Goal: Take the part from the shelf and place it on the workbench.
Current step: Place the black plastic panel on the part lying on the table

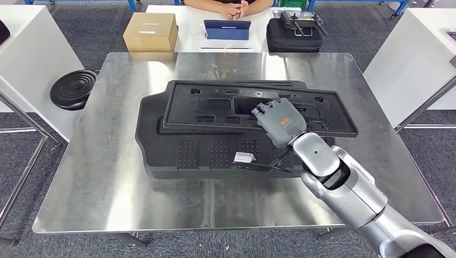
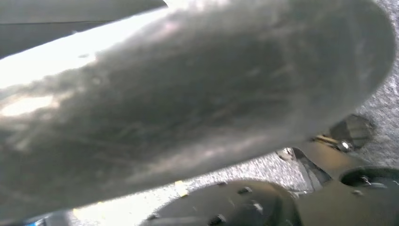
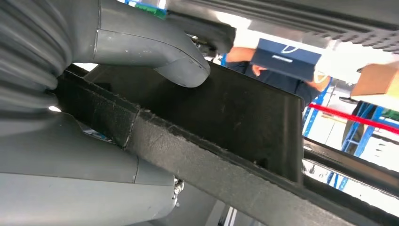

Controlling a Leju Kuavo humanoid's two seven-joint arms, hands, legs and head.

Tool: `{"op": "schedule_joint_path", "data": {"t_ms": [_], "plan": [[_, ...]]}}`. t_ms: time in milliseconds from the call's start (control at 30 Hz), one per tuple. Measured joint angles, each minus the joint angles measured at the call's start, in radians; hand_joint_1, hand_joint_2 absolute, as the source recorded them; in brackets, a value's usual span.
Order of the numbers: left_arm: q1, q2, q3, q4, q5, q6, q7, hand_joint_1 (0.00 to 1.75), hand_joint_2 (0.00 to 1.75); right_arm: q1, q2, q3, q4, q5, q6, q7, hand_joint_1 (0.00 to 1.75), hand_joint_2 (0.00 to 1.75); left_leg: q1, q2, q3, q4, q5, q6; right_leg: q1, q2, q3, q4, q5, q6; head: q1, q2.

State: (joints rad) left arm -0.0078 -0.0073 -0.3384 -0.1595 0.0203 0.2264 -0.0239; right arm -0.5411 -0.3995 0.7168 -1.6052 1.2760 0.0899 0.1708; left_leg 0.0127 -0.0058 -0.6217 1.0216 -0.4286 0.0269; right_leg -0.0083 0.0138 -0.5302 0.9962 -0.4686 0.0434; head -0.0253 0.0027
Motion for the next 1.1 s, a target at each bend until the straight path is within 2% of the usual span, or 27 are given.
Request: {"op": "schedule_joint_path", "data": {"t_ms": [33, 67, 167, 200, 233, 267, 300, 333, 367, 400, 467, 533, 567, 667, 700, 733, 767, 833, 867, 900, 933, 967, 1000, 1067, 1100], "plan": [[0.0, 0.0, 0.0, 0.0, 0.0, 0.0, 0.0, 0.0, 0.0, 0.001, 0.0, -0.003, 0.0, 0.0, 0.0, 0.0, 1.75, 1.75, 0.001, -0.001, 0.007, -0.002, -0.001, 0.006, -0.001, -0.001, -0.014, 0.026, -0.006, 0.003, 0.001, 0.0], [0.0, 0.0, 0.0, 0.0, 0.0, 0.0, 0.0, 0.0, 0.0, 0.001, 0.0, -0.006, 0.0, 0.0, 0.0, 0.0, 1.75, 1.75, 0.002, -0.002, 0.012, -0.004, -0.003, 0.011, -0.002, -0.002, -0.042, 0.072, -0.018, 0.005, 0.002, 0.0], [0.0, 0.001, 0.0, 0.0, 0.0, 0.0, 0.0, 0.0, 0.0, 0.006, 0.0, -0.009, 0.003, 0.0, 0.0, 0.0, 1.75, 1.75, 0.002, -0.005, 0.021, -0.004, -0.017, 0.019, -0.003, -0.003, -0.169, 0.259, -0.072, 0.004, 0.004, 0.0], [0.0, 0.001, 0.0, 0.0, 0.0, 0.0, 0.0, 0.0, 0.0, 0.009, 0.0, -0.009, 0.005, 0.0, 0.0, 0.0, 1.75, 1.75, 0.001, -0.006, 0.027, -0.004, -0.023, 0.019, -0.003, -0.004, -0.197, 0.283, -0.074, 0.007, 0.004, 0.0], [0.001, 0.001, 0.0, 0.0, 0.0, 0.0, 0.0, 0.0, 0.0, 0.012, 0.0, -0.009, 0.006, 0.0, 0.0, 0.0, 1.75, 1.75, 0.001, -0.006, 0.034, -0.004, -0.029, 0.018, -0.003, -0.004, -0.204, 0.267, -0.058, 0.013, 0.004, 0.0], [0.001, 0.001, 0.0, 0.0, 0.0, -0.001, 0.0, 0.0, 0.0, 0.013, 0.0, -0.009, 0.007, 0.0, 0.0, 0.001, 1.75, 1.75, 0.001, -0.007, 0.043, -0.004, -0.036, 0.017, -0.003, -0.005, -0.191, 0.214, -0.025, 0.022, 0.004, 0.0], [0.001, 0.0, 0.0, 0.0, 0.0, -0.001, 0.0, 0.0, 0.0, 0.014, 0.0, -0.01, 0.008, 0.0, 0.0, 0.001, 1.75, 1.75, 0.001, -0.008, 0.052, -0.005, -0.043, 0.014, -0.003, -0.007, -0.165, 0.137, 0.018, 0.029, 0.004, 0.0], [0.0, 0.0, 0.0, 0.0, -0.001, -0.001, 0.0, 0.0, 0.0, 0.013, 0.0, -0.011, 0.009, 0.0, 0.0, 0.001, 1.75, 1.75, 0.0, -0.008, 0.06, -0.006, -0.049, 0.01, -0.001, -0.011, -0.14, 0.068, 0.049, 0.028, 0.003, 0.0], [0.0, 0.0, 0.0, 0.0, -0.001, -0.001, 0.0, 0.0, 0.0, 0.013, 0.001, -0.012, 0.01, -0.001, 0.001, 0.001, 1.75, 1.75, -0.001, -0.008, 0.065, -0.008, -0.055, 0.005, 0.002, -0.014, -0.121, 0.017, 0.066, 0.02, 0.003, 0.0], [-0.001, 0.0, 0.0, 0.0, -0.001, -0.001, 0.0, 0.0, 0.0, 0.013, 0.001, -0.012, 0.012, -0.001, 0.001, 0.002, 1.75, 1.75, -0.002, -0.008, 0.07, -0.011, -0.06, -0.001, 0.005, -0.016, -0.109, -0.011, 0.072, 0.009, 0.003, 0.0], [-0.002, 0.0, 0.0, 0.0, -0.002, -0.001, 0.0, 0.0, 0.0, 0.015, 0.002, -0.013, 0.017, -0.001, 0.003, 0.002, 1.75, 1.75, -0.003, -0.007, 0.078, -0.011, -0.06, -0.013, 0.007, -0.015, -0.095, -0.02, 0.067, -0.014, 0.002, 0.0], [-0.001, 0.001, 0.0, 0.0, -0.002, -0.001, 0.0, 0.0, 0.0, 0.018, 0.005, -0.014, 0.023, -0.001, 0.003, 0.002, 1.75, 1.75, -0.003, -0.003, 0.075, 0.018, -0.071, -0.022, -0.001, -0.013, -0.072, -0.025, 0.069, -0.027, 0.001, 0.0], [-0.002, 0.001, 0.0, 0.0, -0.002, -0.002, 0.0, 0.0, 0.0, 0.02, 0.006, -0.014, 0.026, 0.0, 0.003, 0.002, 1.75, 1.75, -0.002, -0.001, 0.059, 0.056, -0.087, -0.026, -0.003, -0.013, -0.06, -0.026, 0.067, -0.034, 0.001, 0.0], [-0.002, 0.001, 0.0, 0.0, -0.005, -0.002, 0.0, 0.0, 0.0, 0.028, 0.013, -0.014, 0.04, 0.0, 0.003, 0.002, 1.75, 1.75, -0.001, 0.001, -0.056, 0.244, -0.157, -0.033, -0.001, -0.012, -0.039, -0.026, 0.05, -0.049, 0.002, 0.0], [-0.002, 0.001, 0.0, 0.0, -0.006, -0.002, 0.0, 0.0, 0.0, 0.035, 0.017, -0.014, 0.045, 0.0, 0.004, 0.002, 1.75, 1.75, -0.001, 0.001, -0.087, 0.277, -0.165, -0.034, 0.0, -0.011, -0.032, -0.026, 0.043, -0.049, 0.001, 0.0], [-0.001, 0.001, 0.0, 0.0, -0.007, -0.002, 0.0, 0.0, 0.0, 0.042, 0.02, -0.014, 0.051, 0.0, 0.004, 0.002, 1.75, 1.75, -0.001, 0.001, -0.1, 0.272, -0.15, -0.033, 0.001, -0.009, -0.024, -0.026, 0.036, -0.048, 0.001, 0.0], [0.0, 0.002, 0.0, 0.0, -0.007, -0.002, 0.0, 0.0, 0.0, 0.048, 0.023, -0.014, 0.056, -0.001, 0.005, 0.002, 1.75, 1.75, -0.001, 0.001, -0.094, 0.231, -0.114, -0.031, 0.001, -0.007, -0.013, -0.026, 0.029, -0.046, 0.001, 0.0], [0.001, 0.003, 0.0, 0.0, -0.009, -0.002, 0.001, 0.0, 0.0, 0.057, 0.028, -0.014, 0.068, -0.001, 0.005, 0.002, 1.75, 1.75, -0.002, 0.001, -0.051, 0.096, -0.023, -0.025, 0.002, -0.004, 0.011, -0.025, 0.012, -0.039, 0.002, 0.0], [0.001, 0.004, 0.0, 0.0, -0.009, -0.002, 0.001, 0.0, 0.0, 0.059, 0.031, -0.014, 0.074, -0.001, 0.006, 0.002, 1.59, 1.75, -0.004, 0.001, -0.032, 0.044, -0.005, -0.02, 0.005, -0.003, 0.017, -0.024, 0.005, -0.034, 0.001, 0.0], [0.001, 0.004, 0.0, 0.0, -0.01, -0.002, 0.001, 0.0, 0.0, 0.06, 0.033, -0.014, 0.08, -0.002, 0.007, 0.003, 1.17, 1.75, -0.005, 0.001, -0.018, 0.014, 0.004, -0.015, 0.007, -0.002, 0.02, -0.023, -0.001, -0.028, 0.002, 0.0], [0.0, 0.004, 0.0, 0.0, -0.011, -0.003, 0.001, 0.0, 0.0, 0.063, 0.036, -0.014, 0.087, -0.004, 0.008, 0.003, 0.73, 1.75, -0.007, 0.002, -0.012, 0.005, 0.0, -0.01, 0.009, -0.002, 0.021, -0.023, -0.006, -0.022, 0.003, 0.0], [-0.001, 0.004, 0.0, 0.0, -0.011, -0.004, 0.0, 0.0, 0.0, 0.065, 0.039, -0.015, 0.092, -0.008, 0.011, 0.002, 0.29, 1.31, -0.009, 0.002, -0.008, 0.002, -0.002, -0.005, 0.01, -0.001, 0.02, -0.024, -0.008, -0.017, 0.003, 0.0], [-0.001, 0.003, 0.0, 0.0, -0.012, -0.006, -0.004, 0.0, 0.0, 0.068, 0.043, -0.015, 0.098, -0.016, 0.017, -0.003, 0.01, 0.87, -0.009, 0.002, -0.005, 0.0, 0.009, -0.003, 0.011, -0.001, 0.023, -0.026, -0.009, -0.015, 0.004, 0.0], [-0.003, 0.002, 0.0, -0.001, -0.012, -0.011, -0.015, 0.0, 0.0, 0.071, 0.051, -0.014, 0.114, -0.045, 0.045, -0.019, 0.0, 0.0, -0.008, 0.0, -0.003, -0.002, 0.014, -0.005, 0.013, -0.001, 0.029, -0.032, -0.009, -0.014, 0.005, 0.0], [-0.004, 0.001, 0.0, -0.001, -0.012, -0.013, -0.02, 0.0, 0.0, 0.072, 0.054, -0.011, 0.125, -0.061, 0.064, -0.03, 0.0, 0.0, -0.007, -0.003, -0.003, -0.003, 0.015, -0.008, 0.014, -0.002, 0.031, -0.034, -0.01, -0.015, 0.005, 0.0]]}}
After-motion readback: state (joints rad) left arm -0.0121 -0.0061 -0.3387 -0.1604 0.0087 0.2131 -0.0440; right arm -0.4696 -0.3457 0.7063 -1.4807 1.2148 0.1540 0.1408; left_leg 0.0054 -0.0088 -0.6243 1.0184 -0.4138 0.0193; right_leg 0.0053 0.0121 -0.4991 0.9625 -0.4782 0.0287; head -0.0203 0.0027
